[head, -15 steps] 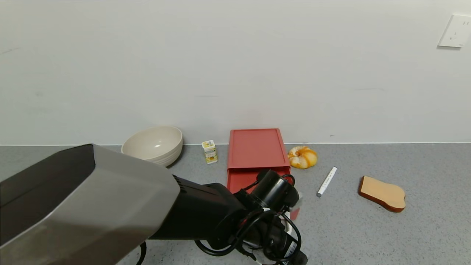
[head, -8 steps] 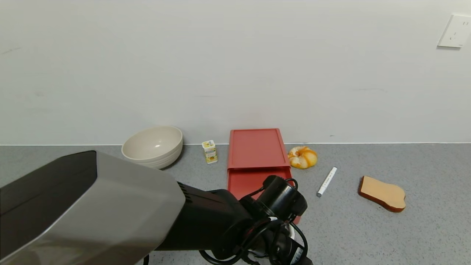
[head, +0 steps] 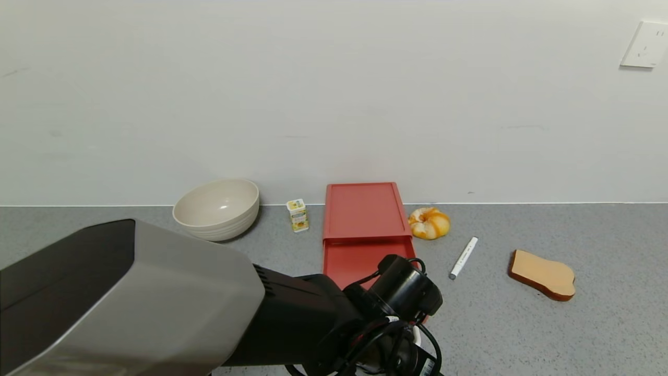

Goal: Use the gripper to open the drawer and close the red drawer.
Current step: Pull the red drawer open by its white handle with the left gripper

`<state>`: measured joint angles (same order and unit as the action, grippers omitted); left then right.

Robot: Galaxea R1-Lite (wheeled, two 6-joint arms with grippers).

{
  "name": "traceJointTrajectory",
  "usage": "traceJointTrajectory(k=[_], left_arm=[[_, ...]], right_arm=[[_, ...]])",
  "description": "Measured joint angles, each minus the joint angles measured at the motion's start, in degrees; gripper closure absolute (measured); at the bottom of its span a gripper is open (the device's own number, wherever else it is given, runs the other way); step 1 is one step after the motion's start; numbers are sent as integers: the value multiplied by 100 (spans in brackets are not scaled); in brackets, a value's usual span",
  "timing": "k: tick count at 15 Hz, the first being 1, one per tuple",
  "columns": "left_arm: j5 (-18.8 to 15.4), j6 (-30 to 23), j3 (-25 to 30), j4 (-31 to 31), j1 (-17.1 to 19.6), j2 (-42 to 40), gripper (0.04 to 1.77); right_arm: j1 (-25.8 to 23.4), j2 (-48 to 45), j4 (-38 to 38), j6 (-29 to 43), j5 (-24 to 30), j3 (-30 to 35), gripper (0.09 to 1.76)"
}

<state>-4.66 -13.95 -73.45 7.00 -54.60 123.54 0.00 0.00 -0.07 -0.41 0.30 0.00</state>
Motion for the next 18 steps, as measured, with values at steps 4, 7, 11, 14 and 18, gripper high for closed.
traceJointTrajectory(k=[4,7,11,14,18], left_arm=[[11,-9,49,57,-41,-24,9],[45,-7,41,123,-46,-28,9],[98,28,-122,328,-41,-133,9],[102,41,-321,599,-30,-315,9],[119,243,-540,1042,130,-769,9]], right_arm=[[0,0,0,0,2,0,14],[0,0,0,0,2,0,14],[0,0,0,4,0,0,14],[0,0,0,9,2,0,14],[0,0,0,9,2,0,14]])
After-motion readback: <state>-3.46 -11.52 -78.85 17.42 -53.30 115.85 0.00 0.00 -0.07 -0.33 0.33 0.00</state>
